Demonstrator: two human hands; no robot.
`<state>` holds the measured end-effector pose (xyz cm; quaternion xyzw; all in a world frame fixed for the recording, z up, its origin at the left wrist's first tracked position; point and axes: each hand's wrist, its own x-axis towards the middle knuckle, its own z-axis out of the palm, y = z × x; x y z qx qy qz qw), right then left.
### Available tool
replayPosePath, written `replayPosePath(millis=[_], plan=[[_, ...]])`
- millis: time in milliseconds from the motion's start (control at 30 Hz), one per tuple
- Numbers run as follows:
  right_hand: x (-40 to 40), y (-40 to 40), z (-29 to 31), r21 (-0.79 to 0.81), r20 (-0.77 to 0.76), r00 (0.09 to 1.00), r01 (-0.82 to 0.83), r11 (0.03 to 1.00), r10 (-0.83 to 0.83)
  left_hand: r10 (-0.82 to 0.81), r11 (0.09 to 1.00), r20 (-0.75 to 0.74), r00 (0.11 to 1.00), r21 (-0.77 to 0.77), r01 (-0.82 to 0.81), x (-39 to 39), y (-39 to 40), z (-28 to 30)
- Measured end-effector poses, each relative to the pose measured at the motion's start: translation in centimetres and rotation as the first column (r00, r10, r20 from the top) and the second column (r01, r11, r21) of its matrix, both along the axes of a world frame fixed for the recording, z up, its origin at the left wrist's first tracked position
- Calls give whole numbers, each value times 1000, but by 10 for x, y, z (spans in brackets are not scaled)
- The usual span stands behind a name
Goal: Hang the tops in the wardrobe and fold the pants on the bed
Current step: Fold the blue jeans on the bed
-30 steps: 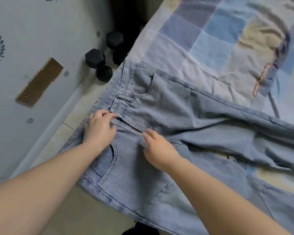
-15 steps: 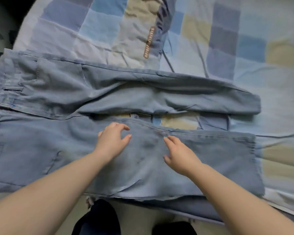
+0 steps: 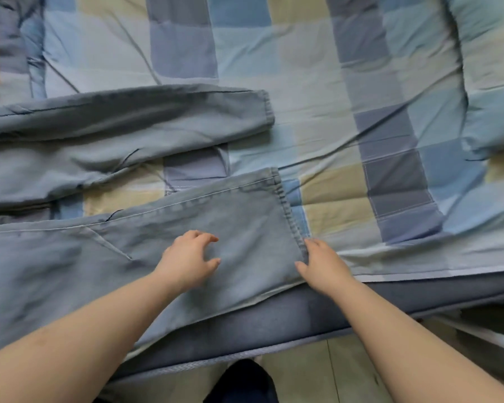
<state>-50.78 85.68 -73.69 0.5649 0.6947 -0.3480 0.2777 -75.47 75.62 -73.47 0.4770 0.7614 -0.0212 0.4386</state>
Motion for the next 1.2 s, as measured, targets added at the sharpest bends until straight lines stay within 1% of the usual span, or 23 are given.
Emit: replayPosePath(millis=[100, 167, 233, 267, 333, 367, 467, 567, 633, 667, 767, 833, 900, 967, 1033, 1067, 1133, 1200], plan=[[12, 7, -21, -35, -23, 996, 86, 996, -87, -27, 999, -13, 1000, -38, 26, 22, 9, -19], [14, 11, -31, 9, -23, 993, 114, 993, -114, -33, 997, -16, 999, -77, 31, 30, 10, -30], [11, 15, -37, 22, -67, 985, 162, 987, -160, -57, 993, -36, 998, -102, 53, 35, 11, -37], [11, 18, -41, -11, -110, 974, 198, 980, -199, -68, 992, -47, 997, -107, 63, 39, 14, -42], [11, 19, -46, -69, -188, 948, 248, 966, -256, -70, 993, -56, 996, -100, 64, 47, 17, -46], [14, 19, -46, -66, -208, 940, 263, 962, -272, -66, 994, -58, 996, -89, 61, 50, 19, -47], [31, 19, -45, -18, -195, 929, 318, 948, -315, -110, 994, -84, 990, -37, 107, 53, 29, -47], [44, 21, -41, 14, -104, 952, 292, 956, -289, -151, 989, -90, 984, -17, 150, 48, 44, -45], [39, 32, -38, 86, -57, 978, 204, 975, -199, -153, 988, -95, 984, 6, 154, 42, 55, -45], [35, 39, -36, 123, -58, 984, 176, 977, -169, -147, 989, -98, 984, 17, 149, 41, 58, -44], [4, 76, -34, 233, -151, 986, 104, 967, -70, -106, 985, -130, 986, 125, 122, 25, 72, -46], [-26, 104, -35, 260, -206, 978, 68, 963, -14, -80, 976, -138, 987, 192, 106, 10, 80, -49], [-57, 129, -36, 277, -245, 970, 58, 959, 12, -24, 973, -130, 991, 223, 53, -7, 87, -52], [-89, 149, -39, 287, -253, 967, 51, 956, 24, 58, 975, -108, 992, 220, -33, -27, 93, -55], [-116, 166, -44, 284, -245, 969, 79, 956, -8, 115, 975, -96, 989, 200, -94, -48, 96, -58], [-127, 173, -47, 274, -250, 967, 121, 954, -50, 114, 979, -102, 988, 183, -94, -57, 96, -61], [-147, 184, -55, 233, -294, 942, 235, 944, -162, 60, 991, -102, 993, 124, -47, -72, 93, -66], [-159, 189, -61, 190, -383, 888, 347, 918, -256, 10, 997, -69, 998, 78, -4, -80, 93, -71]])
